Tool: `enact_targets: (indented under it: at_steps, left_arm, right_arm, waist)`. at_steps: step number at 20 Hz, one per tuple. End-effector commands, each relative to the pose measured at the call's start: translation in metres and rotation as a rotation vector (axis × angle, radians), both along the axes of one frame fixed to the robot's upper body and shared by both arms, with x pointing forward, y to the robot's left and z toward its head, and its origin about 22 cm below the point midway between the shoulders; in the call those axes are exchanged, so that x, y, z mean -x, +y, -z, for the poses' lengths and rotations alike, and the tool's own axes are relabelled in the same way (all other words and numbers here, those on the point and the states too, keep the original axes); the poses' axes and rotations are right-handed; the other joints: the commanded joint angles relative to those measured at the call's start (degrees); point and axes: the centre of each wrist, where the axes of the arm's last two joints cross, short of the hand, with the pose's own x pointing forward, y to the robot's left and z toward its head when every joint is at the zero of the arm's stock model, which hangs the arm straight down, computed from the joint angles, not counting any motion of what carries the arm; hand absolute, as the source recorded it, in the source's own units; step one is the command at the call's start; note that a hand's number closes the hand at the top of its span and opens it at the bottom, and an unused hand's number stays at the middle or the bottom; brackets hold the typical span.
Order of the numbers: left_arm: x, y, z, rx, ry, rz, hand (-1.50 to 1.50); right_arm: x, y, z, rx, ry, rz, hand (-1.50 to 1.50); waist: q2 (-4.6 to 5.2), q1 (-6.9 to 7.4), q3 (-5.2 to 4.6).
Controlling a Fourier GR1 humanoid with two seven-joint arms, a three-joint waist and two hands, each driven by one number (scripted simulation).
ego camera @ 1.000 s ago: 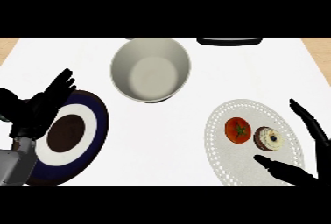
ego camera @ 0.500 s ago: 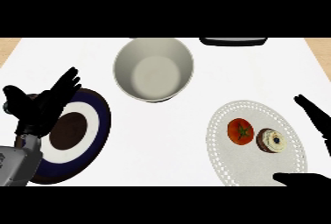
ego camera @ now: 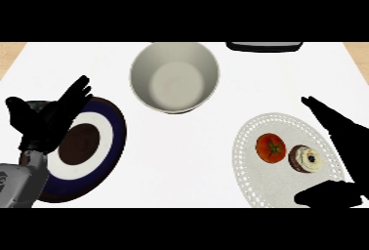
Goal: Pick the cupcake from the placemat and place it in the bowl
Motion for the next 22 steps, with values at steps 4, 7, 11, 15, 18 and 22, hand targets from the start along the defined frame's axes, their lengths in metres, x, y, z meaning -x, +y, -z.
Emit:
enact_targets:
  at_steps: [4,7,11,15,18,22]
  left_arm:
    - [-0.003,0.000,-0.006,0.010,0.009,0.001,0.00]
    - [0.010,0.001,0.000,0.017,-0.007,-0.007,0.00]
    - [-0.006,0.000,-0.001,0.004,0.019,-0.012,0.00]
    - [-0.001,0.015,0.009,0.000,0.013,-0.028,0.00]
    - [0.006,-0.027,-0.001,0.014,0.002,-0.002,0.00]
    - [0.000,0.005,0.009,0.010,0.007,-0.030,0.00]
  right_arm:
    - [-0.035,0.006,-0.014,0.129,0.155,0.058,-1.50]
    - [-0.022,0.001,0.001,0.115,0.187,0.062,-1.50]
    - [-0.029,0.015,-0.003,0.143,0.187,0.061,-1.50]
    - [-0.032,0.001,0.015,0.162,0.235,0.099,-1.50]
    - [-0.033,0.014,0.015,0.182,0.233,0.100,-1.50]
    - [-0.033,0.001,0.021,0.177,0.244,0.086,-1.50]
  waist:
    - [0.06,-0.18,0.05]
    - [-0.14,-0.74,0.11]
    - [-0.04,-0.92,0.09]
    - [0.01,-1.17,0.09]
    - [-0.16,-0.68,0.12]
    - [-0.07,-1.22,0.12]
